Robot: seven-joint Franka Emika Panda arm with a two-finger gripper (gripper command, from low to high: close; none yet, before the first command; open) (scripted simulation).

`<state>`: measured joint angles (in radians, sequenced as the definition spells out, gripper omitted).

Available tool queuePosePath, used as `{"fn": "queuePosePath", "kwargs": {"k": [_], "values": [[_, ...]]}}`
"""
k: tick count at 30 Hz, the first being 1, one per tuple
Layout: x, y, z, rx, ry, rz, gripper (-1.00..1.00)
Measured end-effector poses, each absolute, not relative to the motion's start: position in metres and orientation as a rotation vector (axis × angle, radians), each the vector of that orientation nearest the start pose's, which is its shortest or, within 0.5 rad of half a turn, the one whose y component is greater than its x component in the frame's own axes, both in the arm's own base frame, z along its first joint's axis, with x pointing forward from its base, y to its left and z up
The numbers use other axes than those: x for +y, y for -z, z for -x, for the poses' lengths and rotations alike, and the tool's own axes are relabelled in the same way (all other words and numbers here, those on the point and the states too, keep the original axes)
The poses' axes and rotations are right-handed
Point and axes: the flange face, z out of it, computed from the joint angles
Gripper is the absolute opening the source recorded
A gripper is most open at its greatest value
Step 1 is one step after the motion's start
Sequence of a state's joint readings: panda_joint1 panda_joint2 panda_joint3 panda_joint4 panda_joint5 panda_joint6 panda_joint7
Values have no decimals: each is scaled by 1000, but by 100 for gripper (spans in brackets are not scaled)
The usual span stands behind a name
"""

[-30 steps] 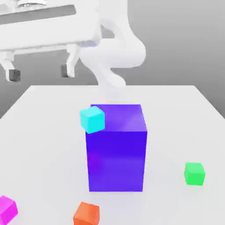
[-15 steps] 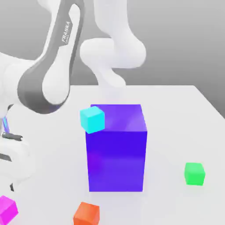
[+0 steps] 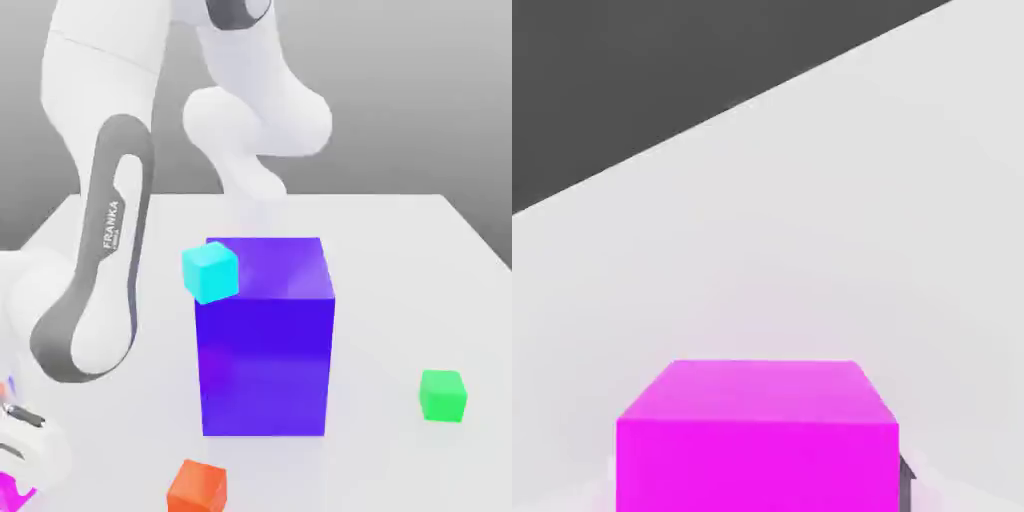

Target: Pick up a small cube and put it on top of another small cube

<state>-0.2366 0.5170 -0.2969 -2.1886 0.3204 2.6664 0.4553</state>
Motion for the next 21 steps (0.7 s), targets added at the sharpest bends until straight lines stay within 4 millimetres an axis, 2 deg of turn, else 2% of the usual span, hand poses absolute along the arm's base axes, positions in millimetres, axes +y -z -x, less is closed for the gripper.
{"fn": "queuePosePath", "kwargs": {"k": [3,4,5,9,13,17,21], "values": [[-294,-194,-471,1822,28,2545,-100],[-288,-200,-476,1807,44,2540,-100],[-270,-203,-484,1779,46,2545,-100],[-175,-212,-508,1629,19,2596,-100],[-74,-222,-513,1472,-7,2664,-100],[26,-235,-499,1304,-20,2743,-100],[128,-245,-458,1109,-25,2844,-100]]}}
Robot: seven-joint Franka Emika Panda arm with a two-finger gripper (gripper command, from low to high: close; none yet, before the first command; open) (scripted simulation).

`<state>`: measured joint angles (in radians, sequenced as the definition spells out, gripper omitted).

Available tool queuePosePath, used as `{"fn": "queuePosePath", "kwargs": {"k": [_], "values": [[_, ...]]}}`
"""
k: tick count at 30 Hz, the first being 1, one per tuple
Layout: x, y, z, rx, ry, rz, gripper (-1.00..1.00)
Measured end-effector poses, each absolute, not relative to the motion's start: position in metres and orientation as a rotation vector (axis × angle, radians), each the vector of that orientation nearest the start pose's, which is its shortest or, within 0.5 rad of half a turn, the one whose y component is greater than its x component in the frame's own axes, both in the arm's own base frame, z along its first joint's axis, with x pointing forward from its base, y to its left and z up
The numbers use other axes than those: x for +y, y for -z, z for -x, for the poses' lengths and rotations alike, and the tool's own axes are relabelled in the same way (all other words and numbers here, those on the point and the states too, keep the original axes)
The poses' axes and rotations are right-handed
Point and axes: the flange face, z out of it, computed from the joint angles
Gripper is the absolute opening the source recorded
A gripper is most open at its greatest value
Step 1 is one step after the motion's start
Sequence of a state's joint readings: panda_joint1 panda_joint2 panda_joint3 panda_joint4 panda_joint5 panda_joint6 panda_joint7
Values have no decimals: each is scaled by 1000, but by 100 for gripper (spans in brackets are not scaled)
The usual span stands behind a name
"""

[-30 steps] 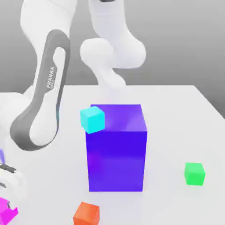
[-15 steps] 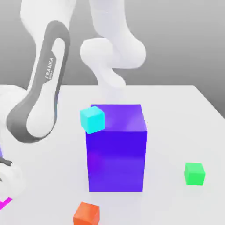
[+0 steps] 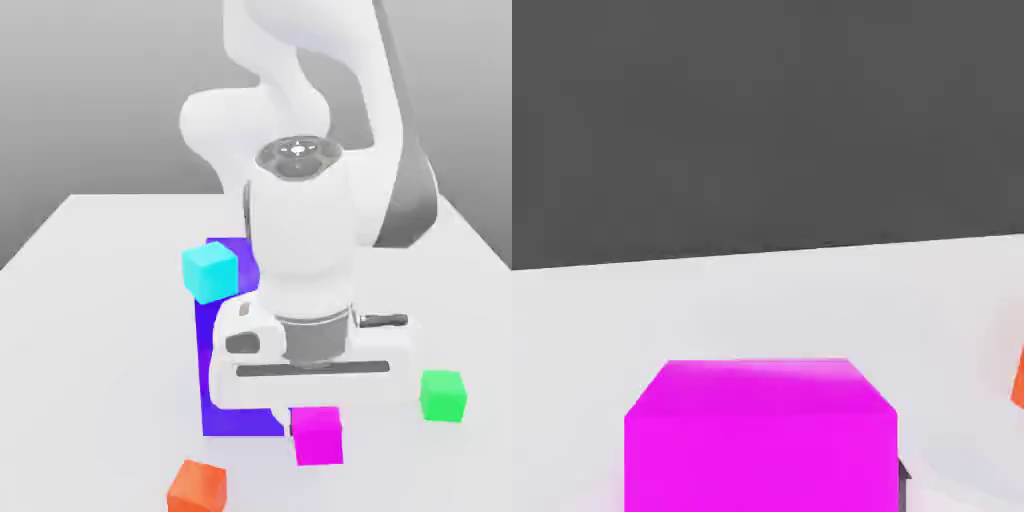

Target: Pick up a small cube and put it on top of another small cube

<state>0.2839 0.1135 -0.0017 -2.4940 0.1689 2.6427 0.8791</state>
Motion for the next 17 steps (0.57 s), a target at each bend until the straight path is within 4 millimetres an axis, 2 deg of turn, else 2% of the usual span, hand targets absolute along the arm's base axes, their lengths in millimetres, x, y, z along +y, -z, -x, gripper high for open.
{"fn": "queuePosePath", "kwargs": {"k": [2,3,6,8,9,10,13,14,17], "values": [[189,-249,-422,959,-19,2915,-100],[211,-251,-404,900,-13,2943,-100],[263,-253,-347,739,20,3018,-100],[291,-243,-310,610,6,3071,-100],[298,-234,-301,575,4,3082,-100],[278,-224,-320,679,4,3063,-100],[266,-192,-328,731,3,3054,-100],[266,-183,-328,733,2,3054,100],[266,-183,-328,733,2,3054,100]]}}
